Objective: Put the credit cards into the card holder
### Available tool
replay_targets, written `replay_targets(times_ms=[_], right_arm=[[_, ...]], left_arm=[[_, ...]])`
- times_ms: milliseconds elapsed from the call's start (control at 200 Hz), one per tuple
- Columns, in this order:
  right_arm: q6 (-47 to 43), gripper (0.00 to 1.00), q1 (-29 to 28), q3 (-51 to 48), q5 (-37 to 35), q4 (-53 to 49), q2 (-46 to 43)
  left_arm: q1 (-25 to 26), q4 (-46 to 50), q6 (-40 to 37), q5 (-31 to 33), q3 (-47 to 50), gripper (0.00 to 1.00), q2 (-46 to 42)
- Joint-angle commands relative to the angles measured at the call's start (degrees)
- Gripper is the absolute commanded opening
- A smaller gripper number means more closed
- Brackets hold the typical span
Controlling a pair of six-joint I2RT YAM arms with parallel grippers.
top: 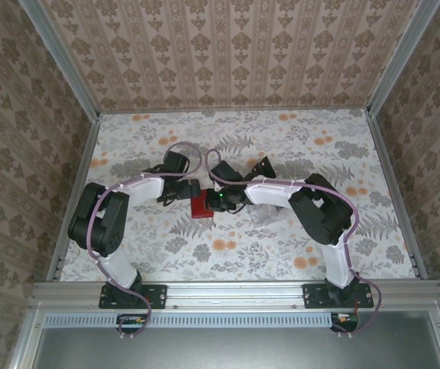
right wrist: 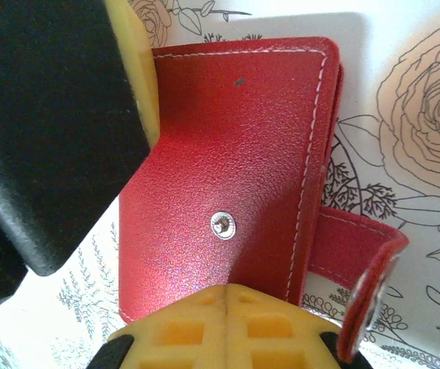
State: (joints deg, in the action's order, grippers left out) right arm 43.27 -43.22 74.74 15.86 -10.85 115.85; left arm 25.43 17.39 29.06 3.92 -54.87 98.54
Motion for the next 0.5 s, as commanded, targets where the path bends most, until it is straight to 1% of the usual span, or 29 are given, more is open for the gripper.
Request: replay_targets(times_ms=[0, 115, 175, 290, 365, 495], right_arm=[[-0.99, 0.01, 1.35, -0.28, 0.31, -1.78, -2.97], [-1.03, 0.15, 2.47, -1.15, -0.1, -2.12, -7.3], [-1.32, 0.2, 2.96, -1.35, -0.79, -2.75, -9.11], [-2.35, 0.32, 3.58, -1.38, -3.37, -4.74, -11.34], [-3.56, 0.35, 3.85, 0.05, -5.18, -7.83, -10.68], [-4.47, 0.35, 3.85, 2.42, -6.28, -10.88, -8.42]], left_arm=[[0.28, 2.93, -0.73, 1.33, -0.35, 0.99, 1.54], [0.23, 2.92, -0.67, 1.36, -0.08, 1.0, 1.35], [0.29, 2.82, -0.6, 1.39, 0.02, 0.99, 1.22], [0.32, 2.61, -0.49, 1.31, 0.44, 0.99, 0.97], [0.27, 2.23, -0.3, 1.32, 0.86, 0.99, 0.67], [0.23, 1.91, -0.19, 1.26, 1.37, 0.99, 0.26]])
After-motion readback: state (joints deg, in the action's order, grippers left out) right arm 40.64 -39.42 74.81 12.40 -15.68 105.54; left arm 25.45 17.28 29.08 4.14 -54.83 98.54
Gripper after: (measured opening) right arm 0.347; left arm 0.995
